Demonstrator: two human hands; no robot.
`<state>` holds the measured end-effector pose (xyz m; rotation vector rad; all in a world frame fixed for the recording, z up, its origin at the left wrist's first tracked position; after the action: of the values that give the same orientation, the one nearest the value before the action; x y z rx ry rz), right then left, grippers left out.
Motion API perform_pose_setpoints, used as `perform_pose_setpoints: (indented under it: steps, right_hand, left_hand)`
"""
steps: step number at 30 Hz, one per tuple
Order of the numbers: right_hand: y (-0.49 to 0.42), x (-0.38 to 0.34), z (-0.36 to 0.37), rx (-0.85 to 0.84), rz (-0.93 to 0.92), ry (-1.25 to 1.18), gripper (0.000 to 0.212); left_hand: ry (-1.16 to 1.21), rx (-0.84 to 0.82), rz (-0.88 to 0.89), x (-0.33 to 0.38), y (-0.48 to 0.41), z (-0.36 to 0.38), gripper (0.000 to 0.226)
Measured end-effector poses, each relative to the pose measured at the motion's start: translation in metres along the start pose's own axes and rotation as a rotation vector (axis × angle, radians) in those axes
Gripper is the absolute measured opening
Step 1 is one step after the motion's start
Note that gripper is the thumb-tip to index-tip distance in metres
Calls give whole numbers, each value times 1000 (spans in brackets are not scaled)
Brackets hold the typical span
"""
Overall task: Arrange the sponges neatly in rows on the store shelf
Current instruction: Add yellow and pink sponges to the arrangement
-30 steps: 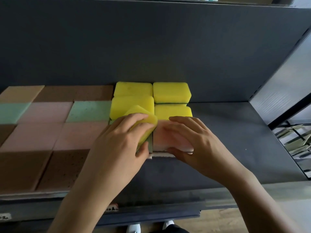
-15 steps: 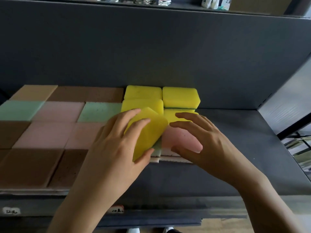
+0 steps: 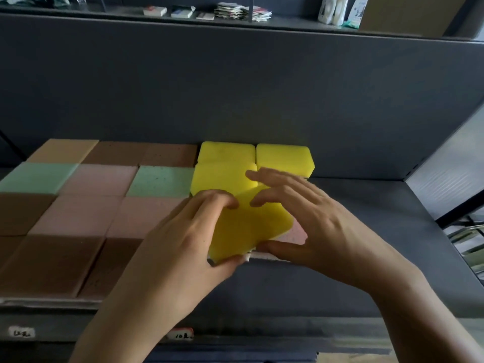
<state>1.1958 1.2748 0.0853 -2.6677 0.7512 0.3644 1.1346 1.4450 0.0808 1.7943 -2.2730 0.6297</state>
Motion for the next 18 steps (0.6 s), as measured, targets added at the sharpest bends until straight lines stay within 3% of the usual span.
perform_pose_setpoints:
  steps: [12,18]
  right_hand:
    - [12,23,-16,22,-28,115,32]
    - [13,63,-30,166,132,147,32]
  left_hand:
    - [80,49,94,14,-26,6,78]
    - [-11,93,13,1,-39,11,79]
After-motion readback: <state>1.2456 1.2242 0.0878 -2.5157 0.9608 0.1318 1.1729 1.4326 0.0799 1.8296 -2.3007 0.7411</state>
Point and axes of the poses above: each hand's wrist, its own y-axis away from the middle knuckle, its own z-axis out of the palm, x = y × z, the point moved 5 cm from there along -y, towards the middle knuckle, and after that the axes turned 6 degrees about -x, right-handed, at the moved point
